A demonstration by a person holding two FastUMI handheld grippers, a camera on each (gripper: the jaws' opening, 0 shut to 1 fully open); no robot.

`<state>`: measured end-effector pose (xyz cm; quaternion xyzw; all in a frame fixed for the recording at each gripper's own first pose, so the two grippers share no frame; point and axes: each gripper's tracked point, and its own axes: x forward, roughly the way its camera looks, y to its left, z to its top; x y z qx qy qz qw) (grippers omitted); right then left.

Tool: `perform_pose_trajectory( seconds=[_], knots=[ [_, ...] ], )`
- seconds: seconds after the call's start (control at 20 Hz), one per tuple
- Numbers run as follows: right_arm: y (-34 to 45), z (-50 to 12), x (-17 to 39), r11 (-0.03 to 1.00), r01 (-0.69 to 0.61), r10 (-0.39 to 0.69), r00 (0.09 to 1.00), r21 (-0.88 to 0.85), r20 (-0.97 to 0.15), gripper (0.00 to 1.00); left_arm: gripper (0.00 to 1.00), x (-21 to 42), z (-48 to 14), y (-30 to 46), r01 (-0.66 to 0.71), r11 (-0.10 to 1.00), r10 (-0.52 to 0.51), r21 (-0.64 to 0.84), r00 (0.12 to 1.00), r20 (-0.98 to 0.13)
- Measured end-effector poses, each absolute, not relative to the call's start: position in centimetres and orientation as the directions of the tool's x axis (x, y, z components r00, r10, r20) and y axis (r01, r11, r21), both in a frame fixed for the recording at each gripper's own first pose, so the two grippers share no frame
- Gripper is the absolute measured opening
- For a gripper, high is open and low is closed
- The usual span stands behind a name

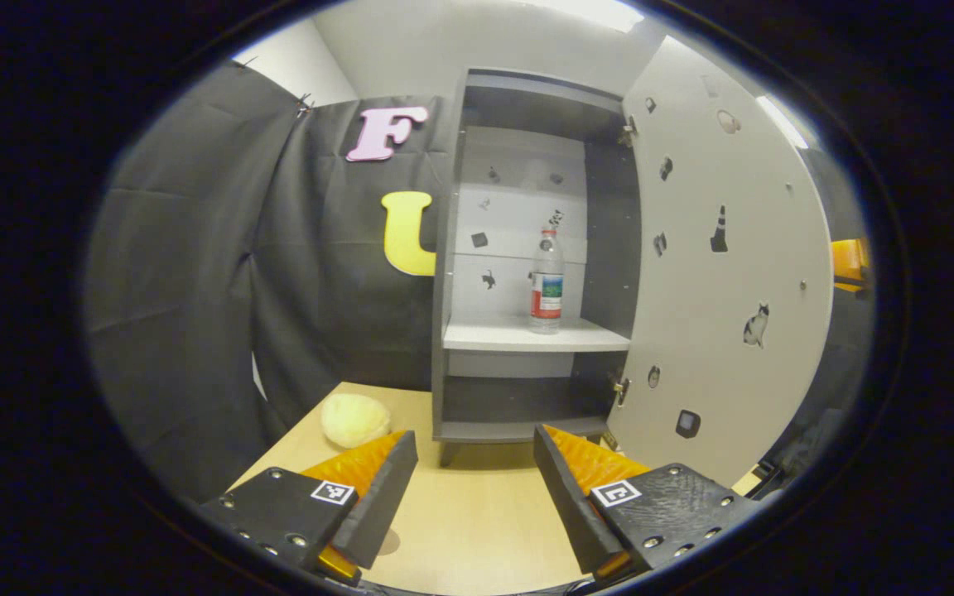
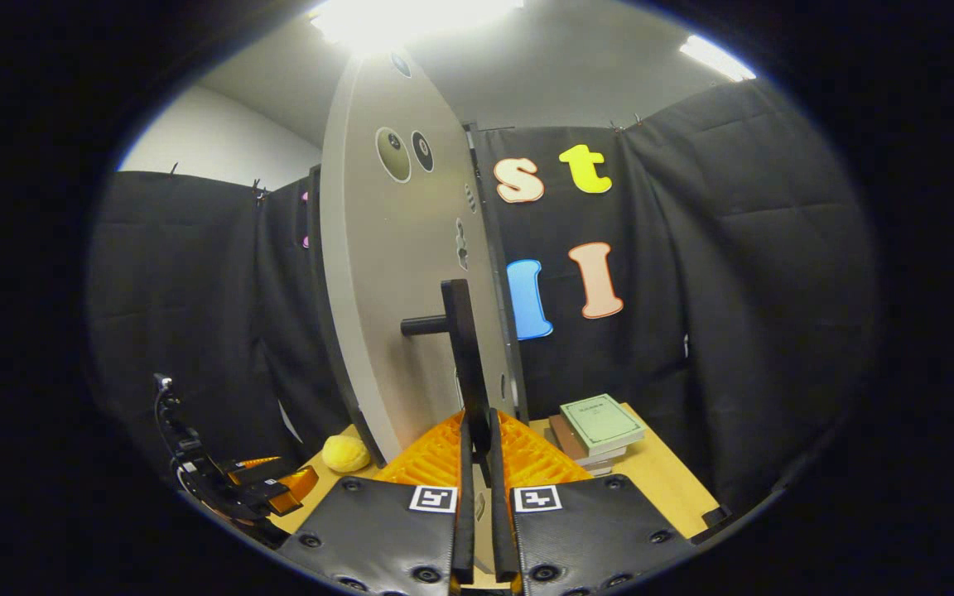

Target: Open the cabinet door with the right hand, grasp the bottle in the cabinet with the left hand and place it on the coaster, then close the cabinet door with the right hand.

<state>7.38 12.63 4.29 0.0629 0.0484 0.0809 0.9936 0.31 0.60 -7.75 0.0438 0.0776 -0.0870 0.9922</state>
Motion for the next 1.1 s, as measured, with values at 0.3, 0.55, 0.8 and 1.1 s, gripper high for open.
perform_pose_trajectory(
  seconds=[0.3,0.55,0.8,1.1],
  knots=[
    [8.7,4.1,8.5,0.988,-0.113,0.123,0.989,0.108,-0.087,0.06,0.88,0.9,-8.2,-1.5,0.222,0.973,-0.206,0.066,0.961,-0.184],
    [8.3,5.0,8.0,0.955,-0.138,0.162,0.984,0.261,-0.072,0.12,0.85,2.0,-8.3,-2.0,0.239,0.969,-0.221,0.067,0.954,-0.205],
    [3.4,5.4,6.4,0.974,-0.048,0.076,0.99,0.223,-0.116,0.05,0.85,4.2,-8.0,-3.5,0.263,0.962,-0.246,0.073,0.95,-0.192],
    [-3.2,6.5,7.8,0.973,0.125,-0.103,0.987,0.192,-0.119,0.19,0.88,6.7,-6.1,-5.9,0.306,0.952,-0.299,0.026,0.942,-0.155]
  ],
)
